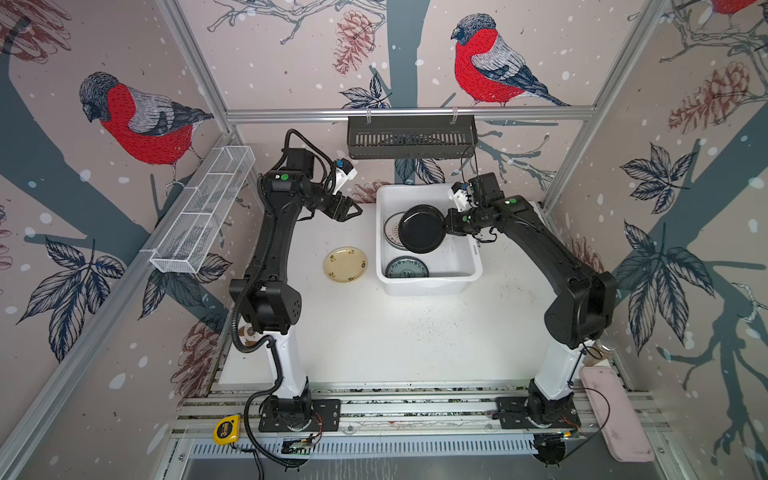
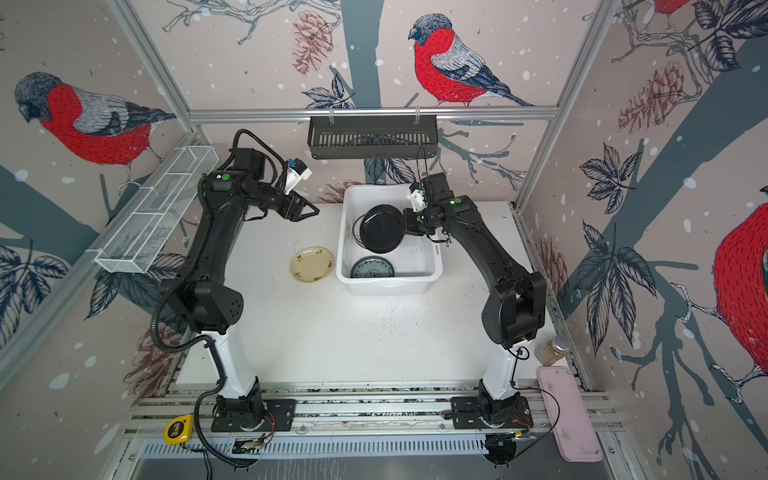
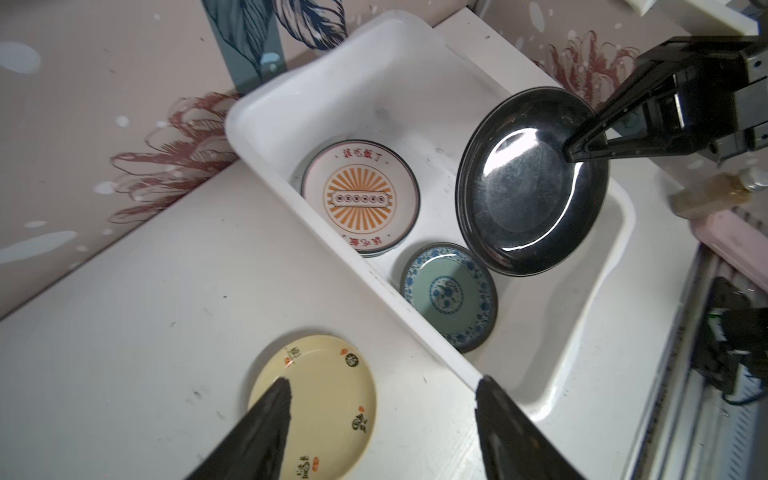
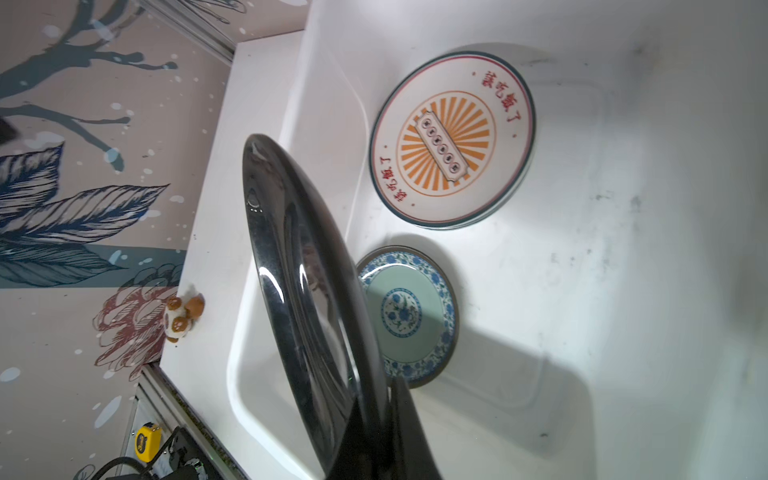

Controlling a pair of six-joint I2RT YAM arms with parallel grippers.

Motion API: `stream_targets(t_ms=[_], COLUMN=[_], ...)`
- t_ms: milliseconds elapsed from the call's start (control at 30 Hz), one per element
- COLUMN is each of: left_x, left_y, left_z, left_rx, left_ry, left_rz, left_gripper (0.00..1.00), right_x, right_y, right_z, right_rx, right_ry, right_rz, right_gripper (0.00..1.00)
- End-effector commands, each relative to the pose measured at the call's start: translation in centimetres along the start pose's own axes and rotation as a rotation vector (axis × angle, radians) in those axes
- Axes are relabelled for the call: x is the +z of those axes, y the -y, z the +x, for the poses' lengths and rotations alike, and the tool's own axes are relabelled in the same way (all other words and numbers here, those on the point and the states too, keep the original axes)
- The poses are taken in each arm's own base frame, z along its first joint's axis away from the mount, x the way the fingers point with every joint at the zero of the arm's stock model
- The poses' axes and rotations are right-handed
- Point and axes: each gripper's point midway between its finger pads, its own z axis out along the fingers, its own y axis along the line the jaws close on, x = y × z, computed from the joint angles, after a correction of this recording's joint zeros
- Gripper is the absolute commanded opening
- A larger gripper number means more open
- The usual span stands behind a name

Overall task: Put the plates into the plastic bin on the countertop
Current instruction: 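Lower the black plate into the bin with the right gripper while the left withdraws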

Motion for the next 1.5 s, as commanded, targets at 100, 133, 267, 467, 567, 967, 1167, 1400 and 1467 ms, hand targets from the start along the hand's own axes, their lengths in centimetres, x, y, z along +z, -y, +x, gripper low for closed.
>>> stream_targets(t_ms=[100,133,267,467,567,967,1167,1400,1467], left_x=[-2.1,-2.2,-2.3,-1.9,-1.8,-0.2,0.3,0.2,0.2], left_y=[-1.7,-1.7,-1.6,-1.6,-1.6,-2.2,-2.5,-2.5,-2.4], left_z=[-3.0,-3.1,-2.7,-1.6,-1.4,0.1,-0.1,-0.2,-0.1], left_rx=[0.066,0.060,0.043,0.037,0.032,-0.050,-0.066,-0.061,-0.059], left_ry=[0.163,0.173,0.182,0.167,0.163,0.128,0.123,0.123,0.122], left_rz=[-0.169,-0.175,-0.182,-0.196,-0.196,-0.173,-0.162,-0.159,-0.160], left_gripper=[0.74,0.74,0.74,0.74,0.74,0.74,0.74,0.74,0.73], right_x=[1.4,1.6,2.6,3.9,4.6,7.1,8.5,10.0,10.4], right_y=[1.5,1.7,2.7,4.2,4.7,5.9,5.3,4.5,4.6], right_z=[0.6,0.6,0.8,1.4,2.0,3.6,4.2,5.5,6.0], right_rx=[-0.016,-0.014,-0.011,-0.028,-0.026,0.021,0.040,0.042,0.040], right_ry=[-0.047,-0.054,-0.086,-0.145,-0.163,-0.244,-0.276,-0.321,-0.337], right_rz=[0.044,0.048,0.080,0.148,0.155,0.135,0.105,0.075,0.075], right_gripper=[0.02,0.02,0.02,0.02,0.02,0.02,0.02,0.02,0.02])
